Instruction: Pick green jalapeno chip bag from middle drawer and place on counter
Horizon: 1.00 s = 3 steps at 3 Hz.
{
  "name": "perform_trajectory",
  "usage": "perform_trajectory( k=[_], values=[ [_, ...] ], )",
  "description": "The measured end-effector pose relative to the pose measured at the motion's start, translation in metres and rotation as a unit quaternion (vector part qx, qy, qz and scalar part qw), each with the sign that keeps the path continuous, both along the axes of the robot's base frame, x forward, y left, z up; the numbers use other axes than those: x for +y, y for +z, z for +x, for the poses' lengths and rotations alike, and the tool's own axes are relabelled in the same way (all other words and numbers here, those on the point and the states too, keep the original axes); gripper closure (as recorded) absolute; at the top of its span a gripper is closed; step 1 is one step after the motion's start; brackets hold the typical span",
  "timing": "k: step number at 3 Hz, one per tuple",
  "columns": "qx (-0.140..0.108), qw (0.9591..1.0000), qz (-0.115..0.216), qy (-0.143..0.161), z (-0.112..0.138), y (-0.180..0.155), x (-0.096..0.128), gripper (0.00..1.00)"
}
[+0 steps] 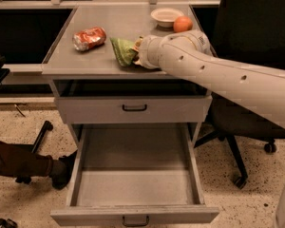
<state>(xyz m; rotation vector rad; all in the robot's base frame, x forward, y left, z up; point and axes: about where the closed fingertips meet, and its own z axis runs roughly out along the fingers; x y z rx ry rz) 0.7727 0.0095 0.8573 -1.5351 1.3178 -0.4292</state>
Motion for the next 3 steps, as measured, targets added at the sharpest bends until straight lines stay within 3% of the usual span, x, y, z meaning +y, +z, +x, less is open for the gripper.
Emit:
perform_trajectory(
  k=[1, 2, 3],
  values=[
    [0.000, 1.0000, 0.000, 0.000, 0.0000, 0.0000, 0.0000, 0.11],
    [0.000, 1.0000, 0.000, 0.000, 0.0000, 0.0000, 0.0001, 0.00],
    [0.000, 1.0000, 0.000, 0.000, 0.0000, 0.0000, 0.0001, 0.00]
  ],
)
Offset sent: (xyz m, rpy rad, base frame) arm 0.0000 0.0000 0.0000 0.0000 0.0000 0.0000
